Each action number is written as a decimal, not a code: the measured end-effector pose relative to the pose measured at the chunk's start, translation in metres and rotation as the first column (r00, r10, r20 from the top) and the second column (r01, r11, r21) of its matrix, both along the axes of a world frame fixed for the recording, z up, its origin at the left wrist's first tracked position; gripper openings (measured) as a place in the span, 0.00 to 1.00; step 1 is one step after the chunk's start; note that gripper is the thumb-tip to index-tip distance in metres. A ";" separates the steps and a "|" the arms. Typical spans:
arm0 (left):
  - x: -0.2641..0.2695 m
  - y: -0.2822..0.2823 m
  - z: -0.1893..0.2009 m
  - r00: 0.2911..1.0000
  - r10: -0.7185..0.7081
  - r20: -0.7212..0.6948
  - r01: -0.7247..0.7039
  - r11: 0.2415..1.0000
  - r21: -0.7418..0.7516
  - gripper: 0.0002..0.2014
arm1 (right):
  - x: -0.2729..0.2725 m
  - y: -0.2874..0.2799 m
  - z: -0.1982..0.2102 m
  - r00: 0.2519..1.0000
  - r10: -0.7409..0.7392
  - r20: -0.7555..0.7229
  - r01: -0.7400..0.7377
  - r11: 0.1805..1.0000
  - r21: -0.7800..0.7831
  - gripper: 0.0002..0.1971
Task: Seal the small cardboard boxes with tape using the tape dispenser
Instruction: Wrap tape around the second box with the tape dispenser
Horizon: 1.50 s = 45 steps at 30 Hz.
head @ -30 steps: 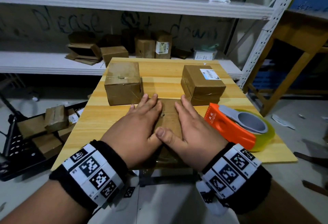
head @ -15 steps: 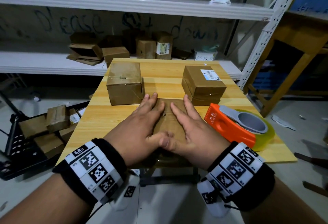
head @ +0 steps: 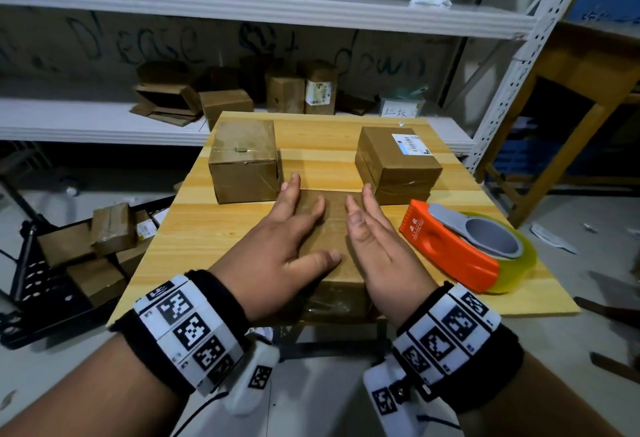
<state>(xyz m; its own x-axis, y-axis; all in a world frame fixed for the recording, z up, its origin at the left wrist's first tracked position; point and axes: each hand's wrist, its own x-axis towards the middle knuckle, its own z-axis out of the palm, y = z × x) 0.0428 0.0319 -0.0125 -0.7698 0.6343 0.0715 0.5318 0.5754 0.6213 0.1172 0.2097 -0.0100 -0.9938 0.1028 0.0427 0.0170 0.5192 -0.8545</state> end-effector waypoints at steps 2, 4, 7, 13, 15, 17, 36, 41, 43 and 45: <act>0.000 0.001 0.000 1.000 0.005 -0.020 -0.005 1.000 -0.005 0.55 | -0.004 0.000 -0.003 1.000 -0.015 0.003 0.015 0.999 0.034 0.33; 0.001 0.003 0.000 0.999 0.018 -0.031 -0.018 1.000 -0.001 0.54 | -0.007 0.002 -0.003 1.000 -0.014 0.008 0.014 0.997 0.078 0.30; 0.001 0.004 0.000 0.999 0.041 -0.017 -0.040 0.999 0.015 0.47 | -0.007 0.006 -0.006 1.000 -0.007 -0.006 0.008 0.998 0.065 0.28; 0.001 0.004 -0.007 0.977 0.101 0.189 -0.150 0.953 0.264 0.36 | -0.003 0.009 -0.002 1.000 0.022 0.022 -0.020 0.997 -0.069 0.35; 0.001 0.007 -0.008 0.966 0.114 0.232 -0.183 0.936 0.301 0.42 | -0.002 0.009 0.000 0.998 0.062 0.032 -0.061 0.998 -0.033 0.54; -0.001 0.010 -0.010 0.955 0.122 0.269 -0.209 0.922 0.326 0.46 | -0.001 0.010 -0.001 0.996 0.087 0.020 -0.088 0.995 0.053 0.61; 0.004 0.005 -0.006 0.964 0.124 0.234 -0.209 0.899 0.384 0.23 | -0.002 0.022 -0.010 0.998 0.055 -0.016 -0.051 0.979 0.197 0.38; 0.003 0.004 -0.006 0.931 0.077 0.357 -0.205 0.919 0.336 0.59 | 0.004 0.019 -0.015 0.999 -0.028 0.017 0.030 0.981 -0.189 0.46; 0.002 0.002 -0.008 0.912 0.057 0.406 -0.210 0.916 0.342 0.68 | 0.003 0.018 -0.016 0.996 -0.080 0.029 0.085 0.951 -0.297 0.46; 0.000 0.001 -0.011 0.897 0.038 0.440 -0.218 0.904 0.367 0.74 | -0.002 0.020 -0.022 0.992 -0.123 0.027 0.125 0.927 -0.354 0.49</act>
<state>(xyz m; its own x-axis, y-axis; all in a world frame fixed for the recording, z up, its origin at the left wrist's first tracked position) 0.0428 0.0334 -0.0236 -0.8566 0.5138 -0.0476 0.1130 0.2768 0.9543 0.1155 0.2299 -0.0320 -0.9723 0.2326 -0.0237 0.0662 0.1766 -0.9821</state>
